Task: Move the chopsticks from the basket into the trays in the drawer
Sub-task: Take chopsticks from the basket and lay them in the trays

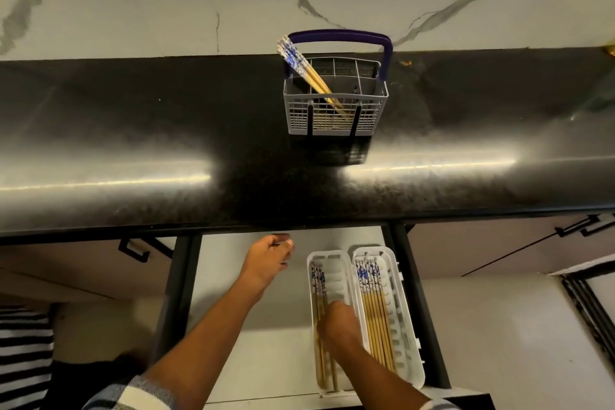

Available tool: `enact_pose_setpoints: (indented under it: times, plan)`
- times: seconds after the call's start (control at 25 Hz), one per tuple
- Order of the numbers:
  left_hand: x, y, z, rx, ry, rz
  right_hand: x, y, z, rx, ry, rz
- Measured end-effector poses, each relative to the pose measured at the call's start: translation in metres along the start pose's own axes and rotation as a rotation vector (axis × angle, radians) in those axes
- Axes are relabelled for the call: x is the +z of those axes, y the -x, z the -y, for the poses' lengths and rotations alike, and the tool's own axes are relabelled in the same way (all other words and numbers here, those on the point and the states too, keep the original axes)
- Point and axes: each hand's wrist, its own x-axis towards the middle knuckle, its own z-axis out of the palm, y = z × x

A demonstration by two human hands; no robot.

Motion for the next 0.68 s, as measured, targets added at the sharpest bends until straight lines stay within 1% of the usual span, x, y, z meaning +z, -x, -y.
enact_pose_setpoints:
  times: [0.32,0.56,0.68]
  plan:
    - [-0.012,-0.001,0.004,-0.006,0.043,0.0,0.0,-0.004,0.01,-0.11,0.2,-0.059]
    - [-0.013,-0.001,0.001,0.008,0.058,-0.003,-0.004,-0.006,0.002,-0.112,0.17,-0.101]
    - [-0.012,0.0,0.001,0.017,0.065,-0.01,-0.001,-0.005,-0.001,-0.147,0.174,-0.107]
